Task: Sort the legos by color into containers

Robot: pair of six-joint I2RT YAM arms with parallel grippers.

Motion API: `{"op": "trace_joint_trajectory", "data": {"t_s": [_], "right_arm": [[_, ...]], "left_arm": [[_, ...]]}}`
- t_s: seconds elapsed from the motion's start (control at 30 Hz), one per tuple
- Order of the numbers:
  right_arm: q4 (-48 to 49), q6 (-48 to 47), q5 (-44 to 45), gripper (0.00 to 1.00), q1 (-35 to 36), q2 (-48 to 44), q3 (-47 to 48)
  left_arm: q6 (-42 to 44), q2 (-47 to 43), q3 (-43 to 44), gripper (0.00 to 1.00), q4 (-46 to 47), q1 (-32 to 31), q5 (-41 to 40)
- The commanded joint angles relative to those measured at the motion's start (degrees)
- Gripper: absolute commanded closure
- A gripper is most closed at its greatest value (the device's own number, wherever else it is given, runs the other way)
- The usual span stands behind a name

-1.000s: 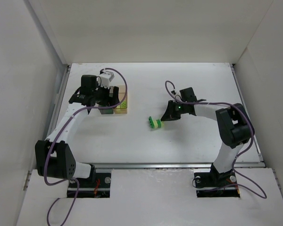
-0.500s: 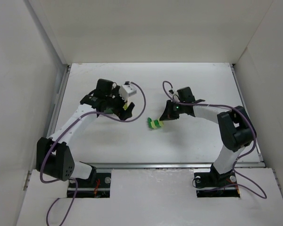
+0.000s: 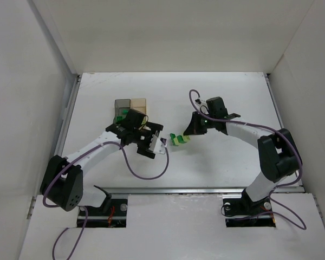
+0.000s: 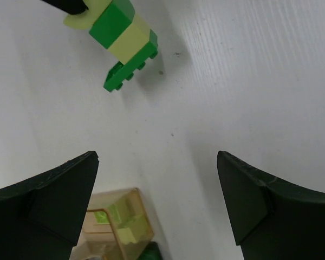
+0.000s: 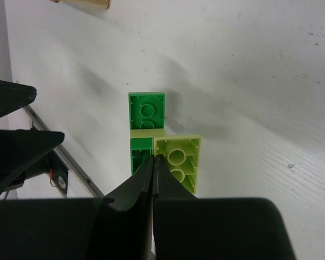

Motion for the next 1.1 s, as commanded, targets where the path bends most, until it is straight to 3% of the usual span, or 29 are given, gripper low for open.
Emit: {"op": "trace_joint_trajectory", "data": {"t_s": [0.0, 0.2, 0.4, 0.6, 0.93, 0.97, 1.07], "right_arm": [[0.6, -1.4, -3.3, 1.0, 0.6, -1.4, 0.4], [0.6, -2.5, -6.9, 1.0, 0.6, -0.8, -0.2], [0.6, -3.0, -9.5, 1.0, 0.6, -2.2, 0.4], [0.6, -3.0, -12.0, 1.0, 1.1, -2.8, 1.4], [0.6, -1.9, -12.0, 1.0, 1.6, -5.2, 1.4], [0.6, -1.9, -12.0, 1.0, 1.6, -5.2, 1.4], [0.6, -1.9, -12.0, 1.0, 2.2, -5.2, 1.4]], "left_arm": [[17.0, -0.4, -0.4, 0.11, 5.2, -0.5, 4.6], [18.4, 3.4, 1.2, 0.12, 10.5, -3.9, 4.1], [25.8, 3.9, -0.1, 0.16, 9.9, -5.6, 2.8], [25.8, 6.5, 0.0, 0.37, 9.9, -8.2, 0.4], [24.2, 9.4, 2.8, 0.47, 6.9, -8.8, -1.2], [23.2, 9.4, 2.8, 0.5, 7.5, -8.8, -1.2], [20.8, 9.4, 3.3, 0.71, 7.5, -8.8, -1.2]]}}
